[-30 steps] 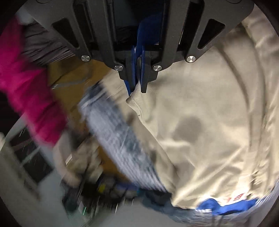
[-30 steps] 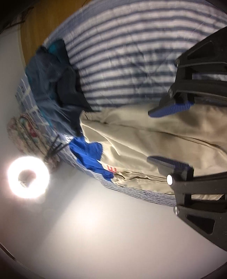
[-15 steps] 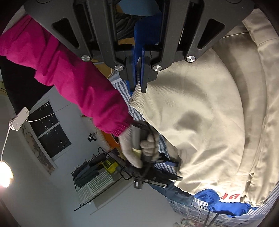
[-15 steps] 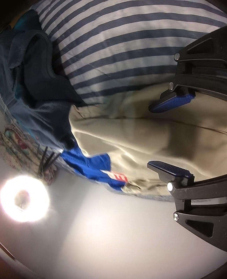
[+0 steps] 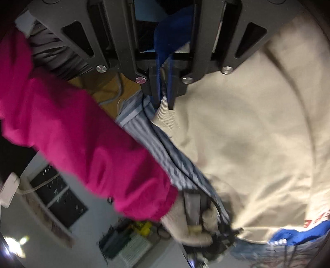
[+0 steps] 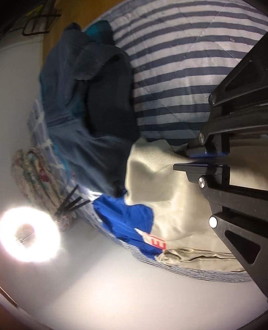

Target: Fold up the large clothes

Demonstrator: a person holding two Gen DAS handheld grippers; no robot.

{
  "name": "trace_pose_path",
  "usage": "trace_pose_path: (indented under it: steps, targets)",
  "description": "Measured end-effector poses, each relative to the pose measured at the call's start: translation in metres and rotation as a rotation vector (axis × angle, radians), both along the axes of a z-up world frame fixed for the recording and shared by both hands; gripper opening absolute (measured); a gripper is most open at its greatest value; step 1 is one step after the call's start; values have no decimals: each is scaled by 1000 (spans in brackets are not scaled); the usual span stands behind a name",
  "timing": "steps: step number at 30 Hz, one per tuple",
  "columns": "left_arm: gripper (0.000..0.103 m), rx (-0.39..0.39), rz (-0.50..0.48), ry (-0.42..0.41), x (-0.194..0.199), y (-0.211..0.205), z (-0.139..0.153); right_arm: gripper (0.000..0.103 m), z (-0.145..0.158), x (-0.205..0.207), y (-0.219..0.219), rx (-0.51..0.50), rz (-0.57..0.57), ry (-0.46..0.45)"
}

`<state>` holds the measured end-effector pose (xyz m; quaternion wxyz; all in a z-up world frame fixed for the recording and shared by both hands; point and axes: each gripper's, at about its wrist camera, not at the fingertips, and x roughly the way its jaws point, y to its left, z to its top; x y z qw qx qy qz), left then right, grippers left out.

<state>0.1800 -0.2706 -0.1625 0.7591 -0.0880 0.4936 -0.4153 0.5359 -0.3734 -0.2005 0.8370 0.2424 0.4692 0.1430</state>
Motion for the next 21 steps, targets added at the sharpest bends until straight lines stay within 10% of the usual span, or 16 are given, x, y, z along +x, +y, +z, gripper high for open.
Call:
trace_pose_path:
  steps: [6, 14, 21]
  targets:
    - [41, 12, -2, -10, -13, 7, 13, 32, 29, -35, -26, 108, 41, -46]
    - [43, 10, 150, -34, -27, 85, 43, 37, 75, -147, -44, 135, 163, -78]
    - [52, -42, 316, 140, -20, 138, 10, 62, 76, -264, -26, 57, 314, -60]
